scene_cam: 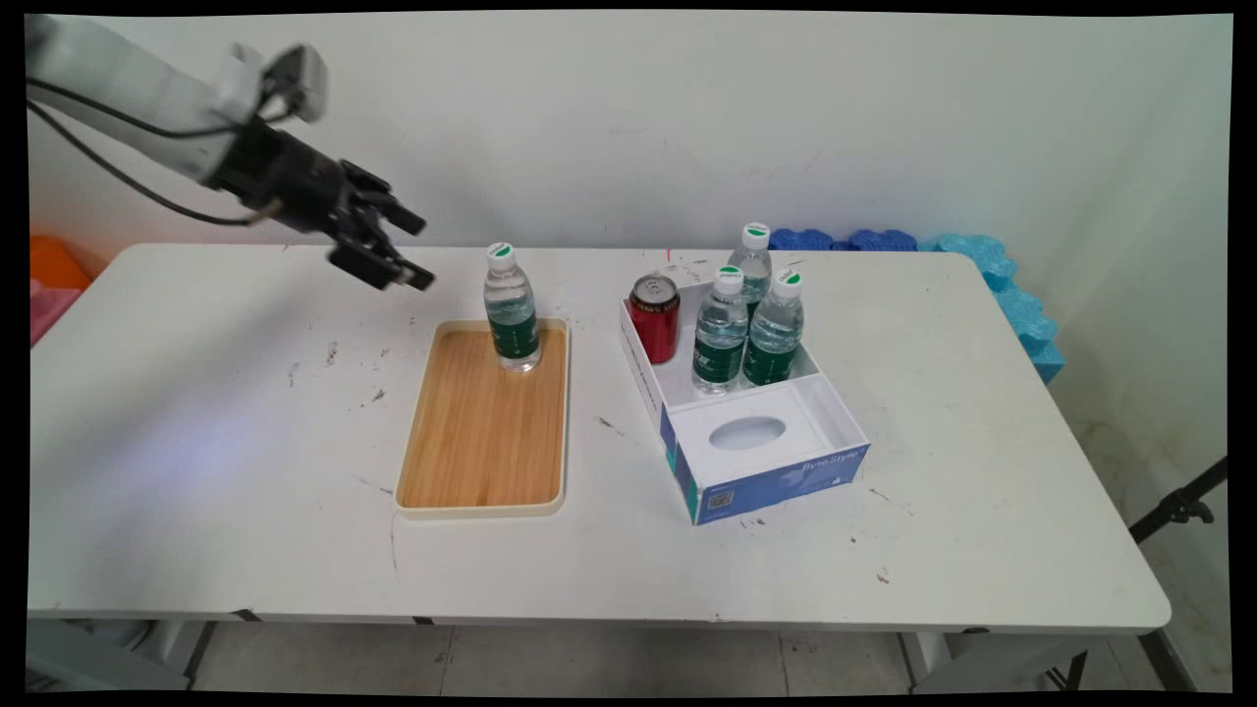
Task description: Pick up the green bottle from the white box
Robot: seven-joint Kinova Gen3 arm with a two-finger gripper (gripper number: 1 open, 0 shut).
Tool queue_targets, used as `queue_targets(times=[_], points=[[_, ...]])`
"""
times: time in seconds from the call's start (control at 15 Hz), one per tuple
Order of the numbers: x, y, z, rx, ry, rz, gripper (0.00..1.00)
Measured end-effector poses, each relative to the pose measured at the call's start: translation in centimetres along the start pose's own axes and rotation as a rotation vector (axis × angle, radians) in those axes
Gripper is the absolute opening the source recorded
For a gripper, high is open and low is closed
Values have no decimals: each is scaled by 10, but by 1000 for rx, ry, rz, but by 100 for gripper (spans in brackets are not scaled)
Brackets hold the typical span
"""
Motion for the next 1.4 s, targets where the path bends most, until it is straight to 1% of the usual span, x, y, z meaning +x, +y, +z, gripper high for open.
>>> queue_targets(times=[0.13,0.27,0.67,1.0,1.4], points=[[4,8,-28,-16,-3,9,100],[9,19,-57,-43,3,18,100],[20,48,-116,-117,29,31,100],[29,68,-153,-165,54,42,100],[32,80,-172,-187,71,50,100]])
